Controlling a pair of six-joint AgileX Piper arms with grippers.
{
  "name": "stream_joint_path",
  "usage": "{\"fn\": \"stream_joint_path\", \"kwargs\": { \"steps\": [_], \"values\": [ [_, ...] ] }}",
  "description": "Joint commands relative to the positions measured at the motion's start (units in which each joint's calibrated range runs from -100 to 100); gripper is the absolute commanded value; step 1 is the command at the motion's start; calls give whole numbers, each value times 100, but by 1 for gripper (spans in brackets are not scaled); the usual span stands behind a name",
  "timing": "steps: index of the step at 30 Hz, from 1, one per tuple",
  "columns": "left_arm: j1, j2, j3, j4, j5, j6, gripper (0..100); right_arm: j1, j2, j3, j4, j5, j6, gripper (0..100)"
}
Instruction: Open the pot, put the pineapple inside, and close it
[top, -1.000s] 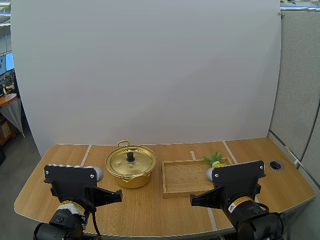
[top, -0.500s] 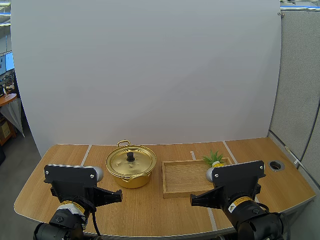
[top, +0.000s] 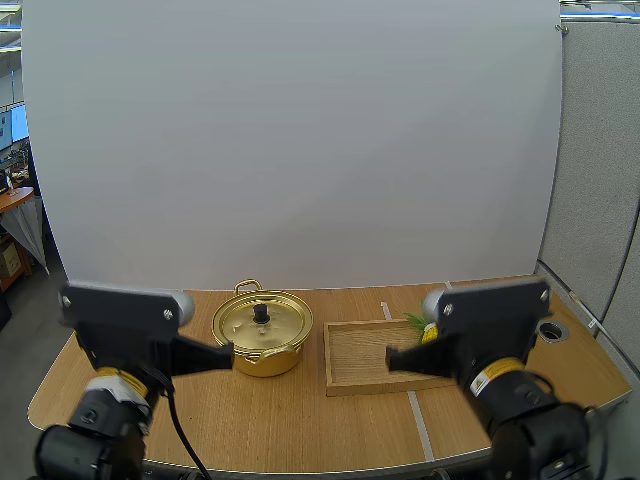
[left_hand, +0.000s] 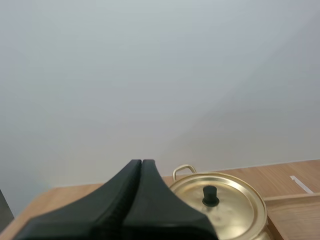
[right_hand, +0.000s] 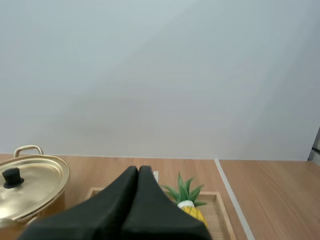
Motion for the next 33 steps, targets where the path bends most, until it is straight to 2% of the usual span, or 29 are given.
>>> {"fn": "stream_joint_path", "kwargs": {
  "steps": [1, 8, 16, 19, 24, 33],
  "values": [
    [-1, -12, -538, 34, 97, 205, 0, -19, -19, -603, 7, 652, 5, 0],
    [-1, -12, -1534, 34, 1566, 205, 0, -19, -19, -1912, 7, 2792, 5, 0],
    [-1, -12, -2455, -51, 4110, 152, 0, -19, -19, -2555, 7, 4894, 5, 0],
    [-1, -12, -2496, -142, 4552, 152, 0, -19, -19, -2572, 7, 5140, -41, 0],
    [-1, 53, -2496, -202, 4605, 152, 0, -19, 152, -2572, -4, 5391, -144, 0],
    [-1, 1888, -2496, -335, 4301, 202, 0, -19, 1812, -2572, 7, 5404, -144, 0]
  ]
}}
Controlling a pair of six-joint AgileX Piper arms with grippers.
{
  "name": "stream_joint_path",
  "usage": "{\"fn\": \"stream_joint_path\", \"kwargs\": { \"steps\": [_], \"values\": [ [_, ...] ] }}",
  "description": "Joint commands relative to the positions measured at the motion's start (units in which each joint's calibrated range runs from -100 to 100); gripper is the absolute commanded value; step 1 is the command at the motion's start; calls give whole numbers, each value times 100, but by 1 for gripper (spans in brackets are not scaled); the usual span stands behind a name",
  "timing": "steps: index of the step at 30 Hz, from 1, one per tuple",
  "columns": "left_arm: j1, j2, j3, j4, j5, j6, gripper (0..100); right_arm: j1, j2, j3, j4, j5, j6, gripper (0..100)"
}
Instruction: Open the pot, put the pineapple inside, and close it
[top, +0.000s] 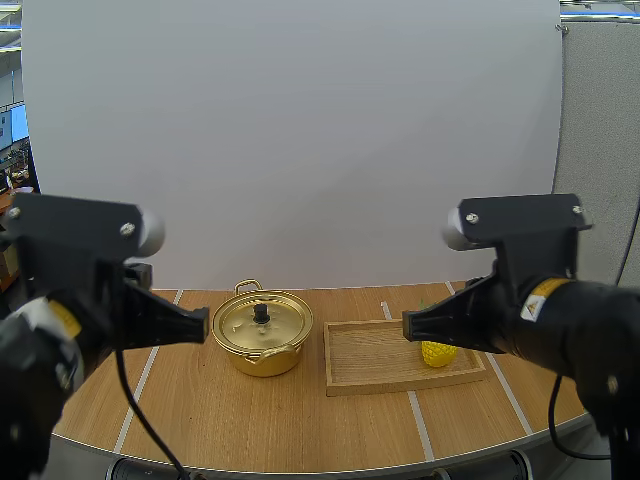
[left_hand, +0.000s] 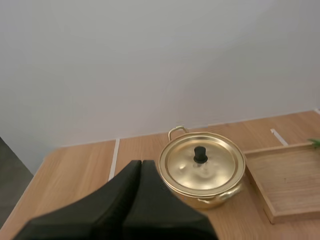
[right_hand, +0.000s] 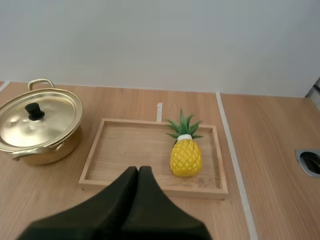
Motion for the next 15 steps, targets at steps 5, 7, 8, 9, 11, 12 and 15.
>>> {"fn": "stream_joint_path", "kwargs": {
  "steps": [5, 7, 8, 9, 11, 12, 15],
  "values": [
    [-1, 1608, -51, -185, -1120, 30, 0, -19, 1209, -29, 7, -774, -62, 0],
    [-1, 1915, -51, -185, -1361, 30, 0, -19, 1436, -29, 7, -947, -62, 0],
    [-1, 2071, -51, -185, -1466, 30, 0, -19, 1575, -29, 7, -1009, -62, 0],
    [-1, 2185, -51, -185, -1517, 30, 0, -19, 1660, -29, 7, -1046, -62, 0],
    [-1, 2443, -51, -185, -1607, 30, 0, -19, 1829, -29, 7, -1046, -62, 0],
    [-1, 2533, -51, -185, -1679, 30, 0, -19, 1909, -29, 7, -1046, -62, 1],
    [-1, 2786, -51, -185, -1768, 30, 4, -19, 2056, -29, 7, -1134, -62, 36]
  ]
}}
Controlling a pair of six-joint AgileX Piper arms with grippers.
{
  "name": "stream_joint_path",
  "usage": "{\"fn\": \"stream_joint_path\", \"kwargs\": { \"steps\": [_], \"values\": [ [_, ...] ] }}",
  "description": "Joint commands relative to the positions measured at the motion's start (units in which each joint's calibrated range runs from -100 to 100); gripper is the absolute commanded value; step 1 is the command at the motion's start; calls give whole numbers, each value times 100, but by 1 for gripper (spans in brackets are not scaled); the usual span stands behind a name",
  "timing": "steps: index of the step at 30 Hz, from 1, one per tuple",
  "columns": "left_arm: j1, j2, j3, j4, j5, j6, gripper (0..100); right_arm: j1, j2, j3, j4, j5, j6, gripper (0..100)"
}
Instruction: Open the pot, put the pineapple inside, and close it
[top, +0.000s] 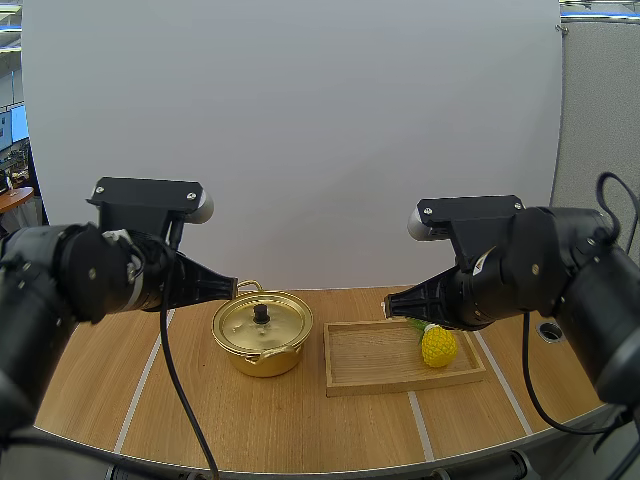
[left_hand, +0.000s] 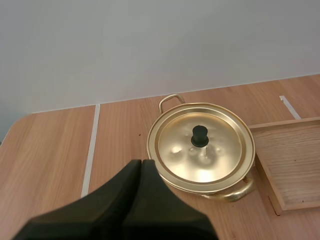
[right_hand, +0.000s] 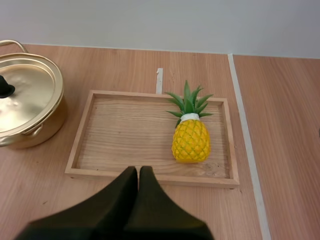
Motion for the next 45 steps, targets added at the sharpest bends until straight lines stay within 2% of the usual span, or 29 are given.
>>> {"fn": "stream_joint_path", "kwargs": {
  "steps": [1, 2, 3, 5, 6, 8, 9, 12, 16, 19, 24, 27, 29, 37, 45],
  "values": [
    [-1, 191, -46, -115, -265, 30, 8, -19, 78, -29, 7, -225, -62, 48],
    [-1, 234, -46, -115, -286, 30, 12, -19, 78, -29, 7, -295, -62, 60],
    [-1, 263, -46, -115, -286, 30, 21, -19, 65, -29, 36, -362, -62, 70],
    [-1, 311, -46, -115, -286, 30, 39, -19, 52, -29, 70, -542, -62, 93],
    [-1, 311, -46, -115, -286, 30, 53, -19, 43, -29, 94, -626, -53, 100],
    [-1, 355, -46, -115, -232, 165, 90, -19, 43, -29, 162, -680, -53, 100],
    [-1, 370, -46, -105, -188, 316, 100, -19, 43, -29, 180, -680, -53, 100],
    [-1, 505, -46, -122, -47, 830, 100, -19, 43, -29, 180, -680, -53, 100],
    [-1, 714, -46, -122, 21, 1060, 100, -19, 43, -29, 180, -680, -53, 100],
    [-1, 940, -75, -331, 3, 1543, 100, -19, 43, -29, 180, -680, -53, 100],
    [-1, 1518, -270, -1380, 81, 3035, 100, -19, 43, -29, 180, -680, -53, 100],
    [-1, 1953, -544, -1866, 193, 3605, 100, -19, 43, -29, 180, -680, -53, 100],
    [-1, 2110, -672, -1917, 194, 3698, 100, -19, 43, -29, 180, -680, -53, 100],
    [-232, 3666, -1611, -1837, 272, 3786, 100, -19, 43, -29, 192, -680, -53, 100],
    [-232, 4804, -2104, -1846, 309, 3786, 100, -19, 43, -29, 205, -680, -53, 100]
  ]
}}
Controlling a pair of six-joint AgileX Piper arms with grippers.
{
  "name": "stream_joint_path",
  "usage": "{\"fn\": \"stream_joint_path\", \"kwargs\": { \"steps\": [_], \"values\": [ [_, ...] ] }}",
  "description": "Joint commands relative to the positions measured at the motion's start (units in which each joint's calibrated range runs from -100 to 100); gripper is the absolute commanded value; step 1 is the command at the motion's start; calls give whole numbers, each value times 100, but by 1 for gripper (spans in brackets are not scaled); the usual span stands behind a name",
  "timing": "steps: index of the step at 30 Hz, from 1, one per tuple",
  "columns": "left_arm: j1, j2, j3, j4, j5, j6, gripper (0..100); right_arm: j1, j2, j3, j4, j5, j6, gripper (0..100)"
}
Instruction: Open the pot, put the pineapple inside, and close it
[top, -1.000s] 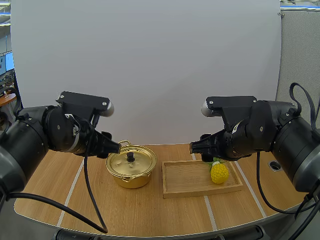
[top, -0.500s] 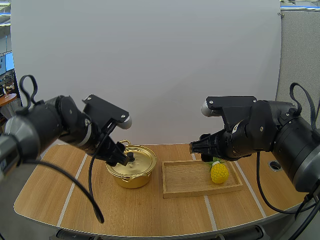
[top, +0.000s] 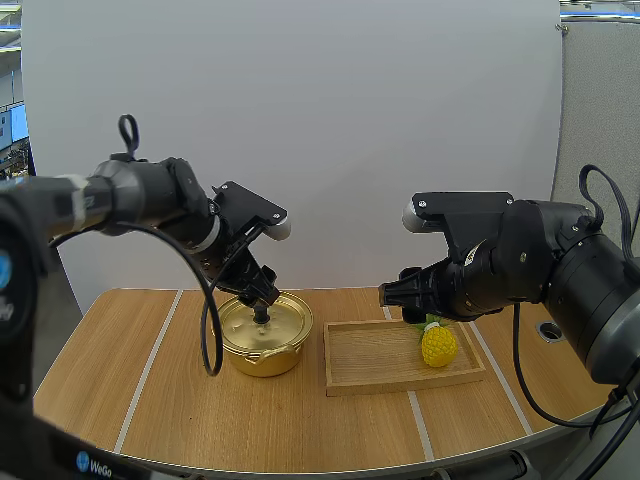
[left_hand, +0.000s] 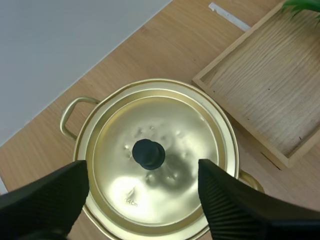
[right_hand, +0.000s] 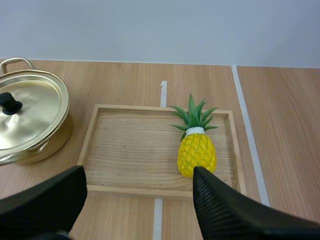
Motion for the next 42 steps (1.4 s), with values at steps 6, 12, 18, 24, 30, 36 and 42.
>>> {"fn": "stream_joint_path", "kwargs": {
  "steps": [6, 12, 18, 24, 30, 36, 42],
  "values": [
    [-15, 973, -487, -105, 37, 20, 100, -19, -41, -29, 50, -101, -41, 100],
    [-15, 1363, -486, -106, -352, 67, 100, -19, -41, -29, 99, -101, -41, 100],
    [-15, 1672, -600, -106, -370, 67, 100, -19, -41, -29, 132, -101, -41, 100],
    [-15, 1736, -600, -128, -397, 93, 100, -19, -41, -29, 132, -101, -41, 100],
    [-15, 1736, -600, -132, -283, 93, 88, -19, -41, -29, 144, -101, -41, 100],
    [-15, 1723, -600, -132, -153, 98, 0, -19, -41, -29, 144, -101, -41, 100],
    [-15, 1379, -632, -132, -115, 50, 0, -19, -41, -29, 144, -101, -41, 100]
  ]
}}
